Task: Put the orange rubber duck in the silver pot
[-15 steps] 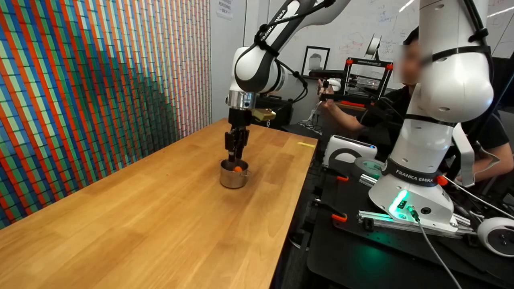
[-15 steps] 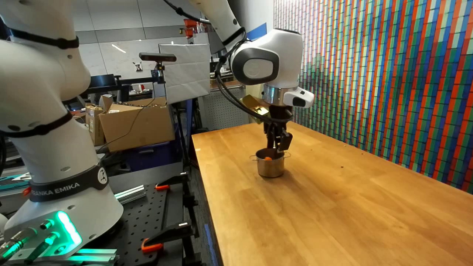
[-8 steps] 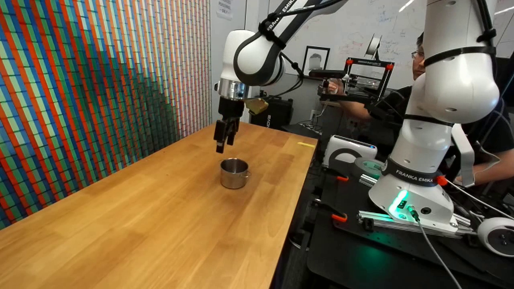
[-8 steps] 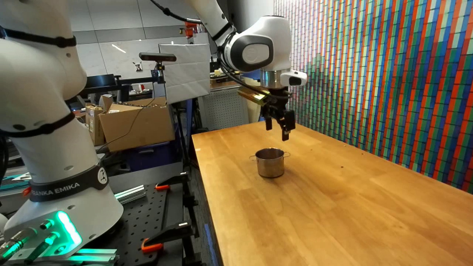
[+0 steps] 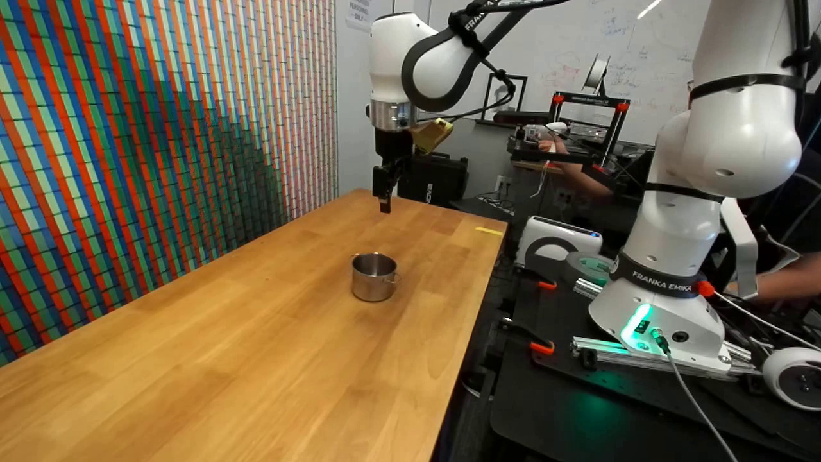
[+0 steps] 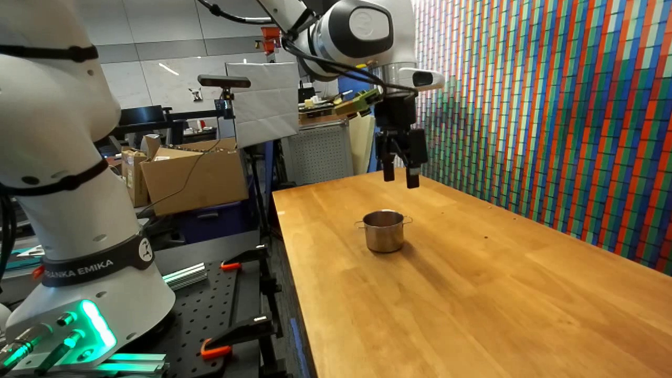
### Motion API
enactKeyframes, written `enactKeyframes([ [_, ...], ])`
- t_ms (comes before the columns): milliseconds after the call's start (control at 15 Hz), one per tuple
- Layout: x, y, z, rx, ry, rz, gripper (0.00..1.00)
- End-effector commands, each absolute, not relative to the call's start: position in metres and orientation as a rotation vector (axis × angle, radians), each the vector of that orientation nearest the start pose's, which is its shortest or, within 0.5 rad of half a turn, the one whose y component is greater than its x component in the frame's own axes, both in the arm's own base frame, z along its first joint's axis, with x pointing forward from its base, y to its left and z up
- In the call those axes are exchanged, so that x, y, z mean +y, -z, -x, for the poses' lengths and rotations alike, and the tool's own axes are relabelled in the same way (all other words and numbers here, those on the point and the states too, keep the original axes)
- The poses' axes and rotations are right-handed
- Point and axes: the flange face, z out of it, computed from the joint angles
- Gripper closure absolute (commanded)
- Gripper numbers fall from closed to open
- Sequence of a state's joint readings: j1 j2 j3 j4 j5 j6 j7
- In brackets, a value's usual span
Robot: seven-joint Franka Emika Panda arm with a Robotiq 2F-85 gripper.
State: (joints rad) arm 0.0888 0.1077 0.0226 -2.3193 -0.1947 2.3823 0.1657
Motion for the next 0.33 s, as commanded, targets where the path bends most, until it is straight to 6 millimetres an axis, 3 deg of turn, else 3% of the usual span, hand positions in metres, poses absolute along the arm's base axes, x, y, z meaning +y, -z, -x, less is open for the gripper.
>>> enactKeyframes([
  [0, 0.043, -0.322, -0.495, -0.020, -0.163, 3.289, 0.00],
  [67, 0.048, -0.304, -0.504, -0.089, -0.117, 3.285, 0.00],
  [267, 0.045, -0.316, -0.498, -0.062, -0.153, 3.292, 0.00],
])
